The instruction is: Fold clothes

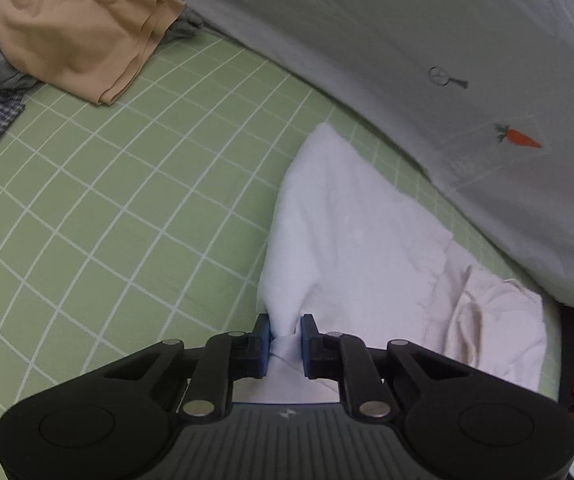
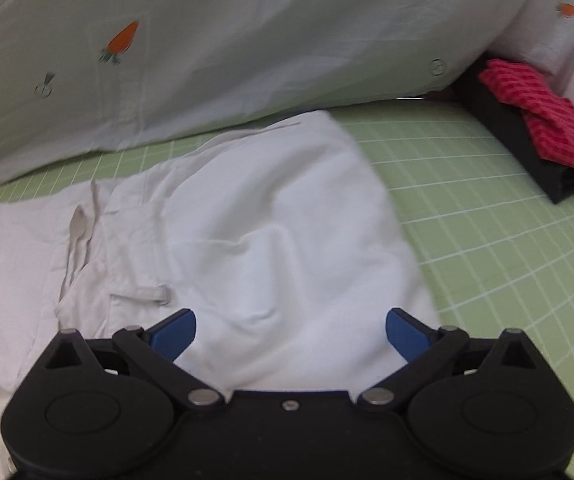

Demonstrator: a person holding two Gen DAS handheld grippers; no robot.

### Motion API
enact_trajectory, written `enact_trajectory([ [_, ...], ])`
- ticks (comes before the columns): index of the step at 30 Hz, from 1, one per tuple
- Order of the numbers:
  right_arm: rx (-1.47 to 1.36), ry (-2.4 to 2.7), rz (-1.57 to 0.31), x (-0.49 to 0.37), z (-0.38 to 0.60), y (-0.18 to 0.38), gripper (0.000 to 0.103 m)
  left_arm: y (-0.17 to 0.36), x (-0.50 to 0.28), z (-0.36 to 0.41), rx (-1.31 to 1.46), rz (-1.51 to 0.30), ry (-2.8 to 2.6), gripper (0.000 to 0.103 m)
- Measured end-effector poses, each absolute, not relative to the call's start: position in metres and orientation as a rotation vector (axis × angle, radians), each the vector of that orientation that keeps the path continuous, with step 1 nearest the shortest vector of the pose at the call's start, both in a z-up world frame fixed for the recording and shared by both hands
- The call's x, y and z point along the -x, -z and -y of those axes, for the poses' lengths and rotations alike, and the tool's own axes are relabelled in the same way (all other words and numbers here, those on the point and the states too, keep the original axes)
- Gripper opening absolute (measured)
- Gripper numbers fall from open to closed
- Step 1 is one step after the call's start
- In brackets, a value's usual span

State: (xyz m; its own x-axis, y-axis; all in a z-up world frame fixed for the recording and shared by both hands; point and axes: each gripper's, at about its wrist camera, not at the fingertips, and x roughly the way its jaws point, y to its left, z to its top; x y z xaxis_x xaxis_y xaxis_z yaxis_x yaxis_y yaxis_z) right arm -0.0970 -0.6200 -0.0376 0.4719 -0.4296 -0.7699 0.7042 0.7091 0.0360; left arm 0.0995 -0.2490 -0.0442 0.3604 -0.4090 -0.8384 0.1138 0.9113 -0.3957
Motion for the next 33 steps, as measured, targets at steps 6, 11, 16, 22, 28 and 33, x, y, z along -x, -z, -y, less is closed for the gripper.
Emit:
enact_trajectory([
  [6, -0.481, 0.789, -0.757, 0.15, 0.649, 0.038, 0.102, -0.001, -0.078, 0.31, 0.31, -1.099, 0.49, 0.012],
  [11, -0.524, 0.837, -0.731, 0.189, 0.68, 0.039, 0.102, -0.023, -0.048, 0.378, 0.292, -1.072, 0.607, 0.012],
  [16, -0.535, 0.831, -0.746, 0.212, 0.715, 0.049, 0.102, -0.004, -0.015, 0.456, 0.267, -1.123, 0.685, 0.012],
  [22, -0.523, 0.797, -0.785, 0.214, 0.76, 0.068, 0.102, 0.077, 0.011, 0.522, 0.291, -1.327, 0.584, 0.013],
  [28, -0.507, 0.745, -0.813, 0.199, 0.783, 0.081, 0.102, 0.088, 0.018, 0.53, 0.288, -1.327, 0.535, 0.023],
  [33, -0.502, 0.714, -0.787, 0.187, 0.775, 0.076, 0.102, 0.059, 0.021, 0.523, 0.294, -1.277, 0.641, 0.073],
])
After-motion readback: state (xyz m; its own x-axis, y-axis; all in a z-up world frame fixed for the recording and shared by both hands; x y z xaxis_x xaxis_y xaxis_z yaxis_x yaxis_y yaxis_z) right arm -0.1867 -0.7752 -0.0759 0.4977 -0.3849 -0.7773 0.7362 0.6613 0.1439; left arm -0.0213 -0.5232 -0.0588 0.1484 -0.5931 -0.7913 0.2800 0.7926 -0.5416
